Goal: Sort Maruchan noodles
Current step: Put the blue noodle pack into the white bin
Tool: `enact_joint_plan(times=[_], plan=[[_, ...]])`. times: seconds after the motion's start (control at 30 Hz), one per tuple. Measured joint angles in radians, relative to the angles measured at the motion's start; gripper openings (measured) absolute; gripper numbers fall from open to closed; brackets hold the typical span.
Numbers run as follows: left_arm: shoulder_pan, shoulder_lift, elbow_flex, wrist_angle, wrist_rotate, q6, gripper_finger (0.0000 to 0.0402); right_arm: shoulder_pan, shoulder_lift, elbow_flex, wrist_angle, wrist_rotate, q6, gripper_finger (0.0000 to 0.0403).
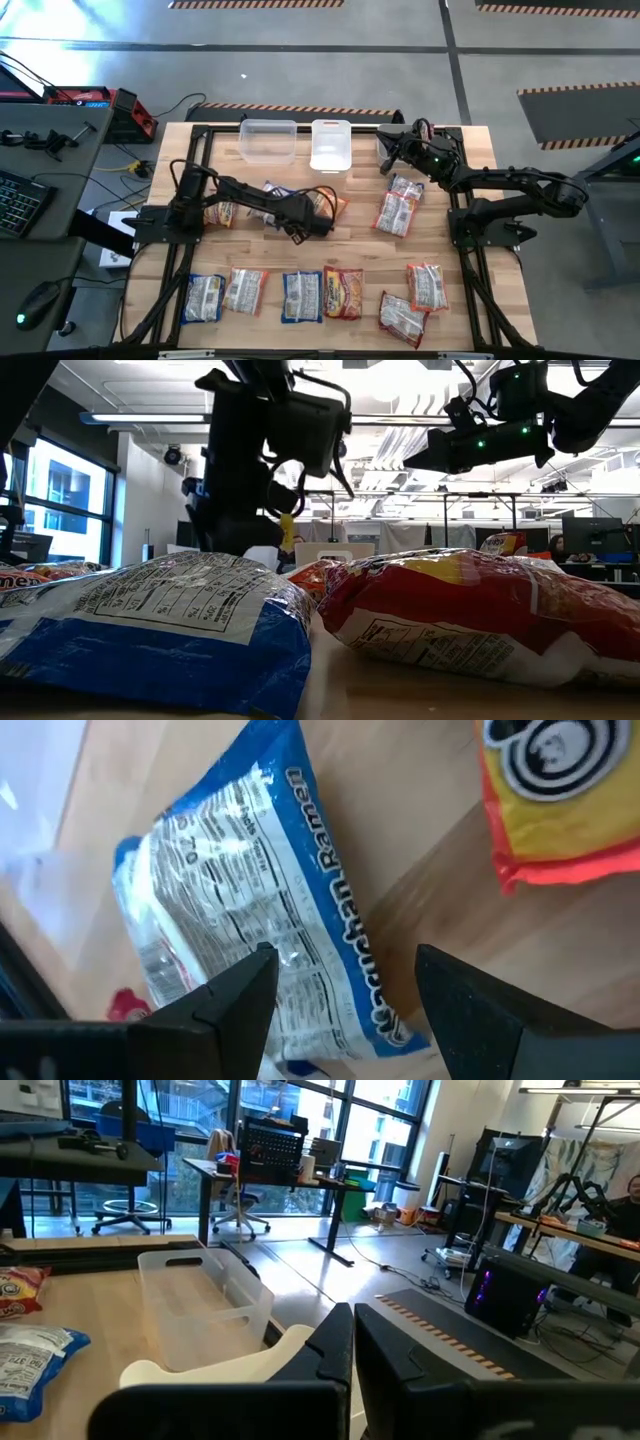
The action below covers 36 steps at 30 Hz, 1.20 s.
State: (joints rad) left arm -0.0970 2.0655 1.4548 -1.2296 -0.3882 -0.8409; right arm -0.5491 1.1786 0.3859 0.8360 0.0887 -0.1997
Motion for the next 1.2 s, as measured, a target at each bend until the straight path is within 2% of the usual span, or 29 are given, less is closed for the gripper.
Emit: enact_joint_plan(times=[0.37,0.7,0.93,1.2], plan=[[0.02,0.004,0.0,-0.006,0.044,-0.014,0.0261,0.0,0.0,0.0,0.004,0.0,0.0,0.0],[0.059,0.031,-0.001,-0.067,0.086,-0.071,0.0247,0.0,0.0,0.0,0.004,0.0,0.001,0.0],[0.065,0.043,-0.019,-0.094,0.117,-0.018,0.0202,0.0,0.0,0.0,0.005,0.001,0.001,0.0],[0.065,0.041,-0.032,-0.093,0.18,0.091,0.0093,0.0,0.0,0.0,0.005,0.001,0.001,0.0]])
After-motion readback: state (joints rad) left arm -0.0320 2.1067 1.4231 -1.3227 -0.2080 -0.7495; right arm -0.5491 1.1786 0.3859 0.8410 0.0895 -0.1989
